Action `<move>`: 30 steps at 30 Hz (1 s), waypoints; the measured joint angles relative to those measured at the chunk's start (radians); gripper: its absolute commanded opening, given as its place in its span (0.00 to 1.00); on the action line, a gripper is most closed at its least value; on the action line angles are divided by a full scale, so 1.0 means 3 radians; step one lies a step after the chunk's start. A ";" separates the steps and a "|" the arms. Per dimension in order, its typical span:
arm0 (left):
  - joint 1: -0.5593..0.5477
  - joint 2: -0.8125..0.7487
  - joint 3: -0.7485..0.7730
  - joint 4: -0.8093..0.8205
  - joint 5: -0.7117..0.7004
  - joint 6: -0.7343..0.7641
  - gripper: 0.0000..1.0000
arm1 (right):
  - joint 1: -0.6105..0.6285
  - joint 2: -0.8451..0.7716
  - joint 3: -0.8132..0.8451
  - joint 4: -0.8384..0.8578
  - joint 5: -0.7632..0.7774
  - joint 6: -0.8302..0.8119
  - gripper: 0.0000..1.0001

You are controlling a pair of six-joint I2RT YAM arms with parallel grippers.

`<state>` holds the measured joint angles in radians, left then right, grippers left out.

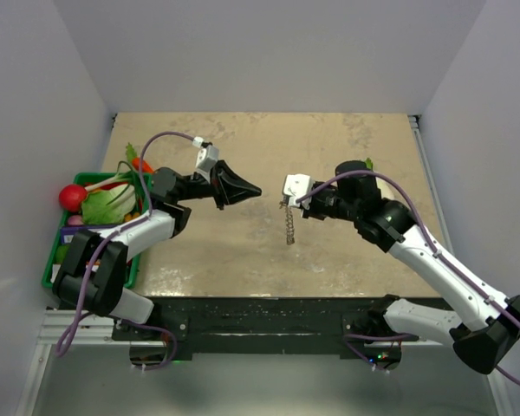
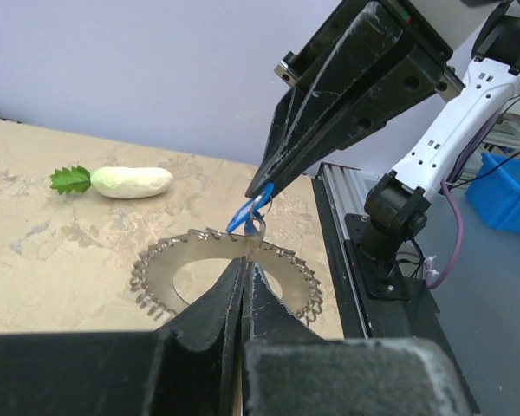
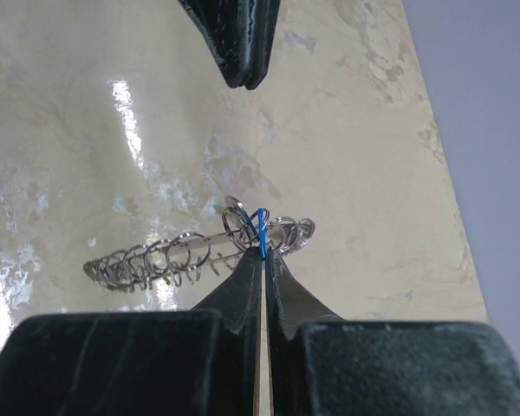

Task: Remove the keys from the keyring
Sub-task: Remove the key from the keyring.

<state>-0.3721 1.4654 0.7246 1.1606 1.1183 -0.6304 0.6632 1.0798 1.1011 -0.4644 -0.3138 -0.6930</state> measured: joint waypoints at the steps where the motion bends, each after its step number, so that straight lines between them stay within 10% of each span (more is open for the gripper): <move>1: 0.0000 0.0000 0.0000 -0.0003 -0.0001 0.0000 0.00 | 0.0004 -0.0017 -0.0032 0.0000 0.0000 0.0000 0.00; 8: -0.0006 0.0000 0.0017 -0.0116 -0.0013 0.0072 0.28 | 0.0020 -0.0027 -0.0069 0.0060 0.0006 0.0041 0.00; 30: -0.0312 0.0017 0.0145 -0.0253 0.0544 0.0251 0.44 | 0.0020 0.0146 -0.0069 0.0397 0.0177 0.0364 0.00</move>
<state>-0.4656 1.4704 0.7681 1.0847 1.2816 -0.5552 0.6693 1.1236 1.0805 -0.3454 -0.2607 -0.5838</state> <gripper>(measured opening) 0.432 0.014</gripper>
